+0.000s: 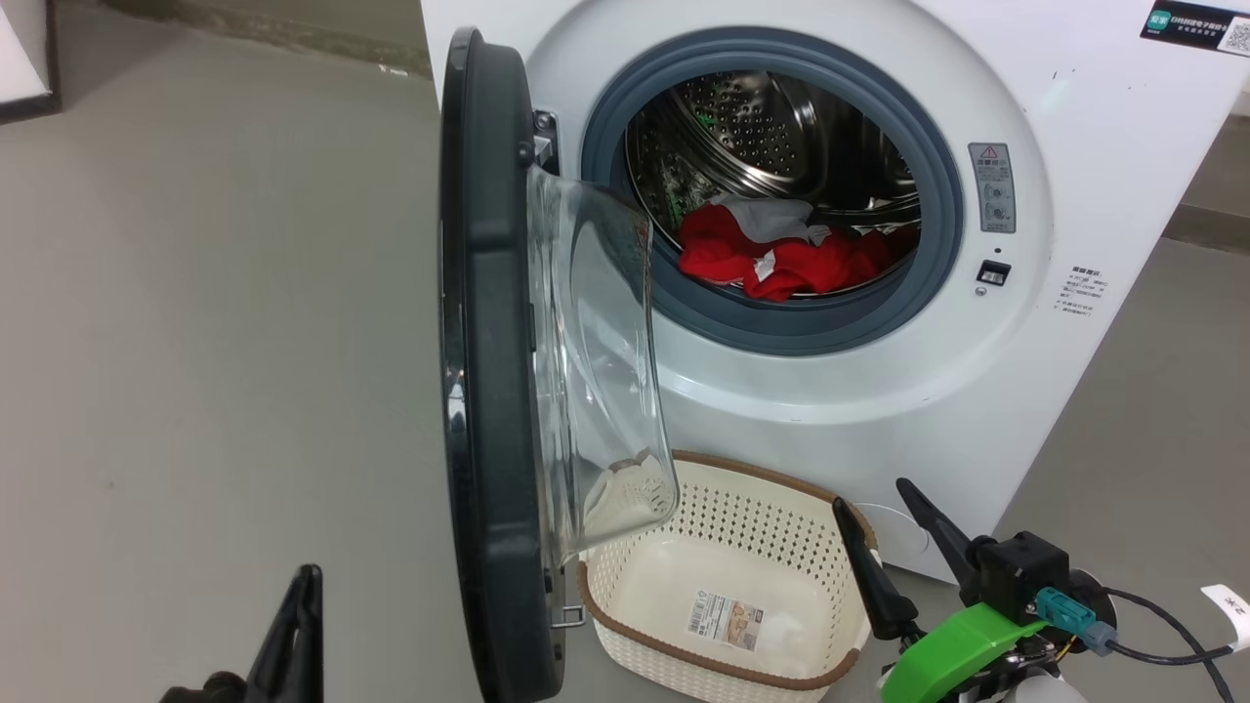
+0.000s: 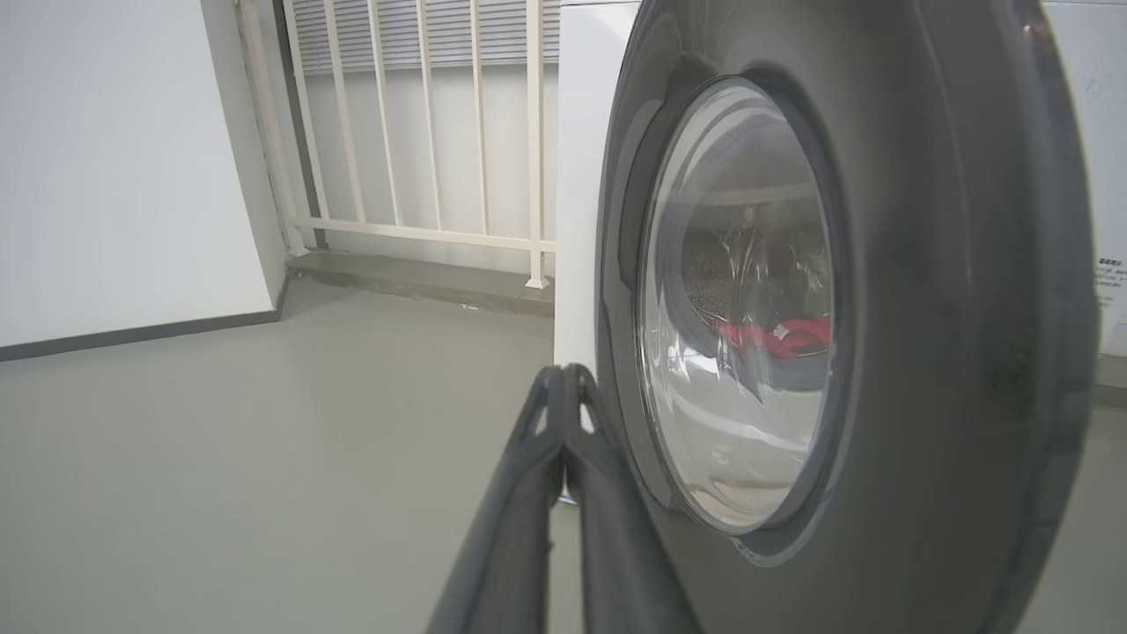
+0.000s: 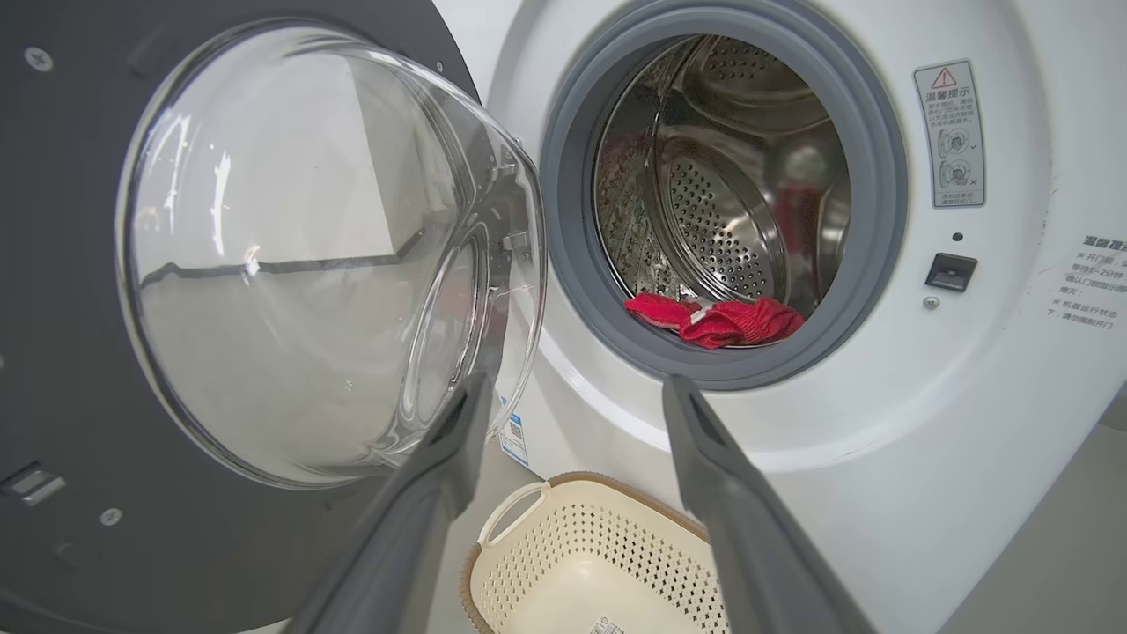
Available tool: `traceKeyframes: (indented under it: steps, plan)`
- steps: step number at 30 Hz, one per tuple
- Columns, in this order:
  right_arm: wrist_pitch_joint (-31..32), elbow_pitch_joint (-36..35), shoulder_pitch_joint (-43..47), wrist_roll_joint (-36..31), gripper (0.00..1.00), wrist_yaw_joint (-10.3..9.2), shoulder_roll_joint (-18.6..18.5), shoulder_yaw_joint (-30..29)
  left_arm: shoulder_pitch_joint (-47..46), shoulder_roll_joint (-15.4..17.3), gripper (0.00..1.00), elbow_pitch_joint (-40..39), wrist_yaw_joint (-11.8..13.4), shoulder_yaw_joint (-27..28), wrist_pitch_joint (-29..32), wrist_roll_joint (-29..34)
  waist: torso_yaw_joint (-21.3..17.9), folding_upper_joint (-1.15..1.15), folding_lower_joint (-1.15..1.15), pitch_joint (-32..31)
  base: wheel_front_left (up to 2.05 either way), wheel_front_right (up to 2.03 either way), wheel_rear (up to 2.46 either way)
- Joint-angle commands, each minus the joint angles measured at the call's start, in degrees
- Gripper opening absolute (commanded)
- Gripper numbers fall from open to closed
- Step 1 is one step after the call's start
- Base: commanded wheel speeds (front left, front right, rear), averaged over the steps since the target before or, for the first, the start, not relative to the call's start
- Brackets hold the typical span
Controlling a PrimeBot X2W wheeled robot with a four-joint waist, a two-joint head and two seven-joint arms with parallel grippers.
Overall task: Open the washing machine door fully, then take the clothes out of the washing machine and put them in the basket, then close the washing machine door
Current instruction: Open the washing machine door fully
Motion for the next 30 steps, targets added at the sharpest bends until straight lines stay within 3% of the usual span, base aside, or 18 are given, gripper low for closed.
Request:
traceKeyframes:
  steps: [1,8,18,24,30]
  plan:
    - [-0.69,-1.18,-0.93,0.22,1.00,0.36,0.10,0.81,-1.84,0.74,0.00,-1.99,0.55,1.96,-0.69,0.06,0.01,0.00,0.00,0.01,0.00,0.00,0.00]
    - [-0.69,-0.86,-1.07,0.35,1.00,0.36,0.10,0.41,-3.70,0.51,0.00,-7.90,2.47,2.40,-0.10,-0.79,0.07,0.00,0.00,0.00,0.00,0.00,0.00]
    - [-0.69,-0.58,-0.94,0.46,1.00,0.36,0.10,0.26,-9.87,0.88,0.00,-26.76,4.16,0.82,4.17,0.52,-0.12,0.00,0.00,-0.19,0.00,0.00,0.00]
    - [-0.69,-0.58,-0.82,0.64,1.00,0.36,0.10,-0.04,-13.30,0.59,0.00,-34.57,2.57,-5.42,8.83,0.26,-0.29,0.00,0.00,-0.21,0.00,0.00,0.00]
    - [-0.69,-0.63,-0.77,0.59,1.00,0.36,0.10,-0.28,-13.39,0.19,0.00,-35.37,1.69,-12.79,12.71,-1.06,-0.51,0.00,0.00,0.09,0.00,0.00,0.00]
